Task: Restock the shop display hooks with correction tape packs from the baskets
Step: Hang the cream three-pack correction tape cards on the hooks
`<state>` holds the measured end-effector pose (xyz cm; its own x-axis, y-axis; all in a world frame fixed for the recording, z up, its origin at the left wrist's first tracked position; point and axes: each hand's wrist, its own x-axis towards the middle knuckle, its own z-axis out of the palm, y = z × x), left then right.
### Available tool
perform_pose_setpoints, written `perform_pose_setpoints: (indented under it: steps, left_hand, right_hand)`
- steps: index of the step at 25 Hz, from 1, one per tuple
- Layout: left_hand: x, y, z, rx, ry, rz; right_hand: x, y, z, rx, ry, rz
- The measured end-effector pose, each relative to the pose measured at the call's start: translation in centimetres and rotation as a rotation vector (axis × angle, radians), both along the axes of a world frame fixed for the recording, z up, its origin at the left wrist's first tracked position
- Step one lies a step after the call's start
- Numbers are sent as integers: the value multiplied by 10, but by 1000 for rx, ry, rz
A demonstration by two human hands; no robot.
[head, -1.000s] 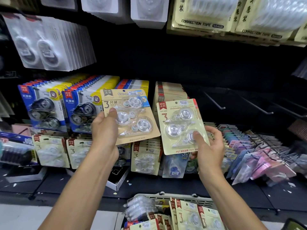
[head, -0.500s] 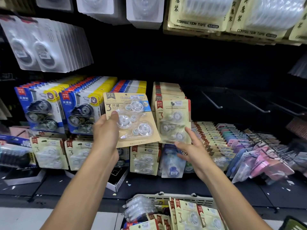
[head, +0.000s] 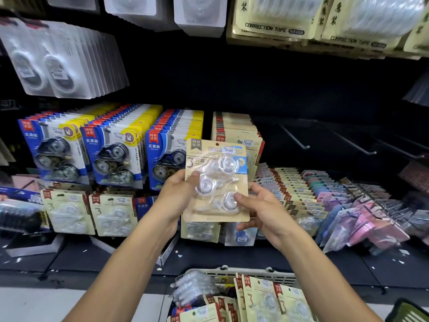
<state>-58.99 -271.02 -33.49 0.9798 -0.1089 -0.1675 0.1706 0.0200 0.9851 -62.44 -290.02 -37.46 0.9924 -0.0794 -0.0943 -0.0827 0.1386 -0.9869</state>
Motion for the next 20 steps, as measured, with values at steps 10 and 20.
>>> perform_pose_setpoints:
  steps: [10,20]
  left_hand:
    - [3,11,-8,820,-270,-165]
    - [-2,6,-10,1031,-454,-170]
  right_hand:
    - [3,-21,-3,-50,-125,-572]
    - [-5,-12,-7,-141,-228,-606]
